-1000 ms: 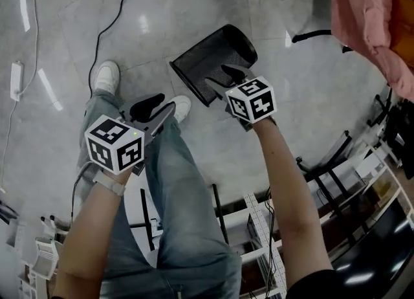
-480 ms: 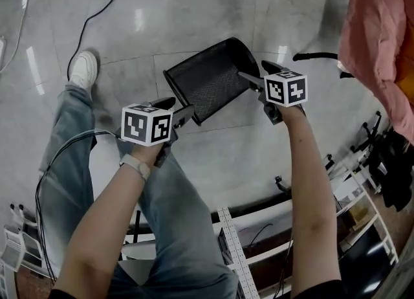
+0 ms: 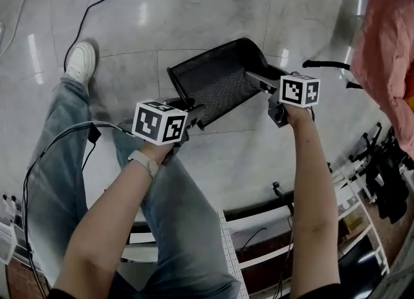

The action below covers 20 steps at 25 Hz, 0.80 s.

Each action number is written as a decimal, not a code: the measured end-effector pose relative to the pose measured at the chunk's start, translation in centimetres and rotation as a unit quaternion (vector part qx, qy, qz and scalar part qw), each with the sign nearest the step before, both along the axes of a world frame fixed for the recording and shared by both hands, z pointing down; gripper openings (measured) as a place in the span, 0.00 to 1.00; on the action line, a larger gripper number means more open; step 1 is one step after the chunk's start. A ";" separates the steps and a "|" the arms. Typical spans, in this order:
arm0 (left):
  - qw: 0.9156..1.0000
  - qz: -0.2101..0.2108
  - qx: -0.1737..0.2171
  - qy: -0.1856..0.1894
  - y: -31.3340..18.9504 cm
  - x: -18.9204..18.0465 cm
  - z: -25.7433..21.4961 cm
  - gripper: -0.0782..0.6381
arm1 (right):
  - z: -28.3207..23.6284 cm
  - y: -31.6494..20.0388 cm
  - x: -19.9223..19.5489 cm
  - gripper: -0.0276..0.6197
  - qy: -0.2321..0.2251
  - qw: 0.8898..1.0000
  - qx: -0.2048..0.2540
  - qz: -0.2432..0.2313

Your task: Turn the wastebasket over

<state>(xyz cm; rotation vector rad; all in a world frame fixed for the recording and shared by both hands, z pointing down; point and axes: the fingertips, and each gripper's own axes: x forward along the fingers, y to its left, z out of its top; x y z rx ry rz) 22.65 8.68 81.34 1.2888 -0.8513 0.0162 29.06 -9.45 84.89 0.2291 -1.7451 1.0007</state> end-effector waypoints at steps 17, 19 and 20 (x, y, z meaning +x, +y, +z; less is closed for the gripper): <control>0.987 0.132 0.085 -0.038 -3.8 -1.1 -0.8 0.31 | -6.7 -2.8 2.4 0.68 -0.022 0.991 0.071 0.114; 0.983 0.144 0.096 -0.062 -5.2 -2.1 -0.4 0.31 | -8.0 -3.6 1.5 0.68 -0.032 0.990 0.090 0.107; 0.981 0.149 0.101 -0.072 -5.9 -2.6 -0.1 0.31 | -8.5 -3.9 1.0 0.68 -0.034 0.989 0.101 0.100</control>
